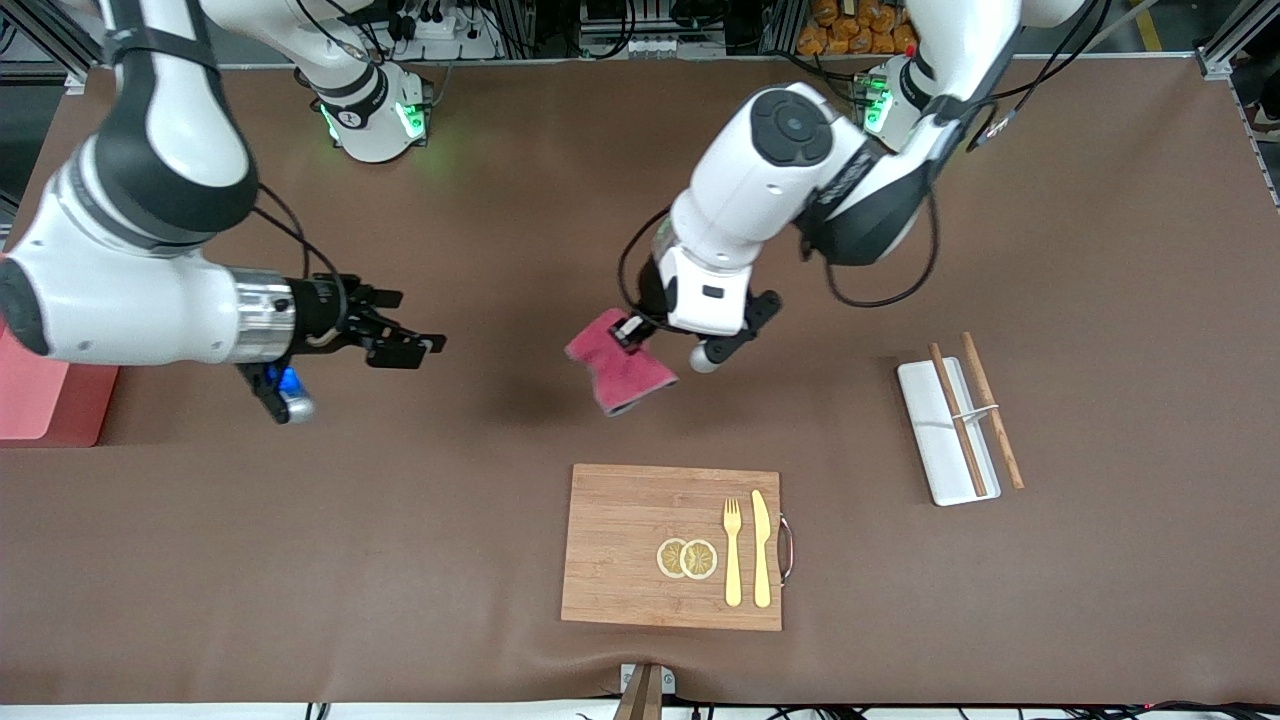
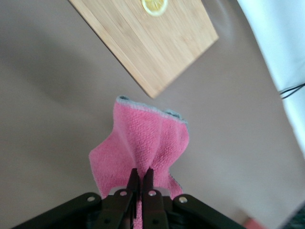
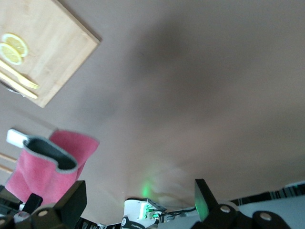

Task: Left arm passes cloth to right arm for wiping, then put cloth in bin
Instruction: 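Lift the cloth with the left gripper toward the right gripper, then grasp the cloth with the right gripper from the left gripper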

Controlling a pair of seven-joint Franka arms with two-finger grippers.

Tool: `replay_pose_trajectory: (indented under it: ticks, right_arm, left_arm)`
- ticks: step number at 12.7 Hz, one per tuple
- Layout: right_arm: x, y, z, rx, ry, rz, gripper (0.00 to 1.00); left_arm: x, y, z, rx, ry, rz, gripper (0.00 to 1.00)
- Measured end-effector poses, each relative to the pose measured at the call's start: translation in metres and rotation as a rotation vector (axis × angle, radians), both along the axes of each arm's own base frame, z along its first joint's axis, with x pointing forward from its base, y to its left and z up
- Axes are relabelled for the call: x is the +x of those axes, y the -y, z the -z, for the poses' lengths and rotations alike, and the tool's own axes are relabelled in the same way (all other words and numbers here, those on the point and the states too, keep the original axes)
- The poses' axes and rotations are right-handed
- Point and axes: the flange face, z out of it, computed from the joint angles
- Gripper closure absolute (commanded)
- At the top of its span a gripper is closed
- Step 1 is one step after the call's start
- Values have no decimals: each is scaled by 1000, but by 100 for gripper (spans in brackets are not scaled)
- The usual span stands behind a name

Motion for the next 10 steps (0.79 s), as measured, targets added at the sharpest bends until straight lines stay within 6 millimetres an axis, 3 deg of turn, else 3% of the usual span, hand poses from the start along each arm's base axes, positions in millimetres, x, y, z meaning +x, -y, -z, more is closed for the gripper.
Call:
replay_pose_trajectory:
  ticks: [2,4,7,9,10]
  right_arm:
    - [-9,-16,15,-8,-39,5,0]
    - [-12,-28,23,-13,-48,37,0]
    - [-13,-53,20,-34,-25,111,0]
    - [-10,-56,17,-32,9,143,0]
    - [-6,-53,17,-31,29,162,10]
  left_arm:
    - [-12,33,15,-105,-13,-109,100]
    - [-21,53,24,-178,-31,-183,100]
    - [-25,64,28,-231,-59,-253,100]
    - [-31,70,29,-239,-76,-270,100]
    - [-33,72,29,-242,-83,-276,100]
